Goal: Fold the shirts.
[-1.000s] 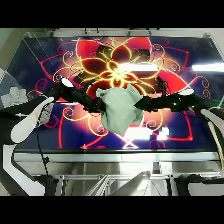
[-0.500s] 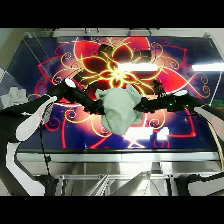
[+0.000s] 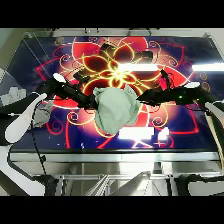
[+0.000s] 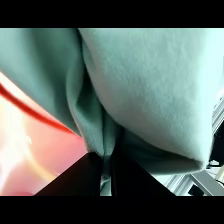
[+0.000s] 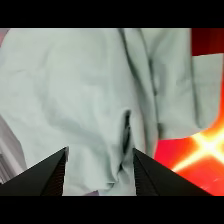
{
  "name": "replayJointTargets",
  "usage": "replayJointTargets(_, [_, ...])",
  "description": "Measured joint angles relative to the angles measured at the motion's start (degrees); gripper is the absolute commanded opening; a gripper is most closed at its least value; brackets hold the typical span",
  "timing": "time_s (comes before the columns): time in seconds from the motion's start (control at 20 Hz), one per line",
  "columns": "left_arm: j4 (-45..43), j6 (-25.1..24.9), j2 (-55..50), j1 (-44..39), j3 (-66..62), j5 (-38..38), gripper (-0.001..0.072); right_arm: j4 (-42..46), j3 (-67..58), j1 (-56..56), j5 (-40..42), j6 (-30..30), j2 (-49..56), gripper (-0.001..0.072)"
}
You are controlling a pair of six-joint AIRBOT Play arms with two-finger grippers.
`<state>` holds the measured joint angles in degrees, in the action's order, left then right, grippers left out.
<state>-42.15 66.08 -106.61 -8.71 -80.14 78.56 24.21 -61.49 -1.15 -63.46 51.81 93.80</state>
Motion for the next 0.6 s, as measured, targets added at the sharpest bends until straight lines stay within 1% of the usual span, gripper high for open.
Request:
replayJointTargets(0.15, [0.1,-0.2,0.4,0.7,0.8,0.3,0.0021,0.8,-0.2,0.5,0.5,1.7,2.2,0.0455])
replayJointTargets(0.2, [0.1,-0.5,0.5,0.7,1.2,0.3,0.0022,0.8,-0.2,1.0,0.6,2.1,3.1,0.0423])
replayJointTargets(0.25, [0.2,-0.7,0.5,0.7,1.7,0.3,0.0022,0.6,-0.2,1.8,0.6,2.2,4.1,0.0305])
replayJointTargets(0.3, [0.2,-1.0,0.6,0.7,2.1,0.4,0.0022,-0.1,-0.2,2.5,0.8,2.4,5.0,0.0254])
replayJointTargets(0.35, [0.2,-1.3,0.6,0.7,2.4,0.4,0.0022,-1.0,-0.3,3.3,0.8,2.3,5.8,0.0174])
replayJointTargets(0.4, [0.2,-1.3,0.6,0.9,2.6,0.3,0.0021,-1.8,-0.3,3.9,1.0,2.1,6.4,0.0006])
replayJointTargets(0.6, [0.7,-1.7,1.1,2.1,3.0,1.5,0.002,-3.4,-1.0,4.7,0.3,0.1,7.3,0.0008])
